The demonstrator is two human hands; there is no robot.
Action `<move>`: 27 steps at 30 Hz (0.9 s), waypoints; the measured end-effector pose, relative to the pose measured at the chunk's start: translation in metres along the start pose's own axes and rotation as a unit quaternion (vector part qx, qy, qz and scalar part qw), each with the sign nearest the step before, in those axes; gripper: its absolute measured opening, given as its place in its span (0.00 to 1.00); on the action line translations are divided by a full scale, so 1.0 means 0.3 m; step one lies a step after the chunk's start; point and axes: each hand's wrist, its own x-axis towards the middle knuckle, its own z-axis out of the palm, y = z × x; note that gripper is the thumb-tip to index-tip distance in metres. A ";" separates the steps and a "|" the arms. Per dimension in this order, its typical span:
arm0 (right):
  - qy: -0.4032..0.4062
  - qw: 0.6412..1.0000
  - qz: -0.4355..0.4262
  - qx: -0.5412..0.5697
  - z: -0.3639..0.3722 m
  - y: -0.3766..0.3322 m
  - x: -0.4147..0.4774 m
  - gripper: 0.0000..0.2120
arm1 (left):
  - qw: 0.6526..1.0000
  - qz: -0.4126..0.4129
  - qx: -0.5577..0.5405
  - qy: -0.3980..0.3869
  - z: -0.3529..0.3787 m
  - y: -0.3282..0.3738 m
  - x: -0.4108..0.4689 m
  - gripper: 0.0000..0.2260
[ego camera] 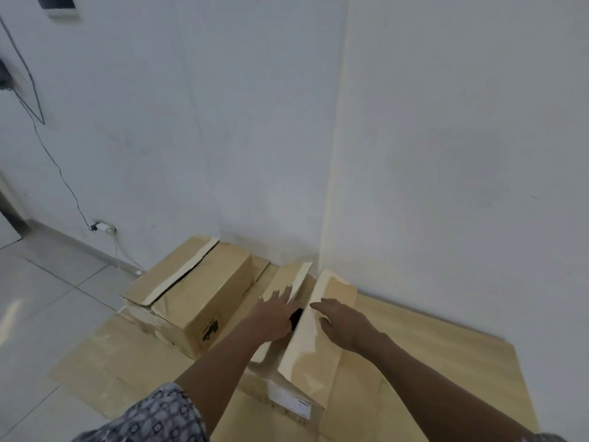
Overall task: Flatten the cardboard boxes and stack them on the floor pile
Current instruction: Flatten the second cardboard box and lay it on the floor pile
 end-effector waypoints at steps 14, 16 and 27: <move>0.184 0.967 0.007 -0.178 -0.009 -0.041 0.188 0.23 | 0.957 0.172 0.223 0.064 -0.121 -0.375 0.172 0.22; 0.226 0.950 0.033 -0.213 -0.045 -0.042 0.181 0.22 | 0.959 0.136 0.247 0.039 -0.126 -0.417 0.187 0.18; 0.079 0.902 0.298 -0.303 -0.027 0.078 -0.022 0.13 | 0.964 0.112 0.240 0.025 0.034 -0.393 0.203 0.19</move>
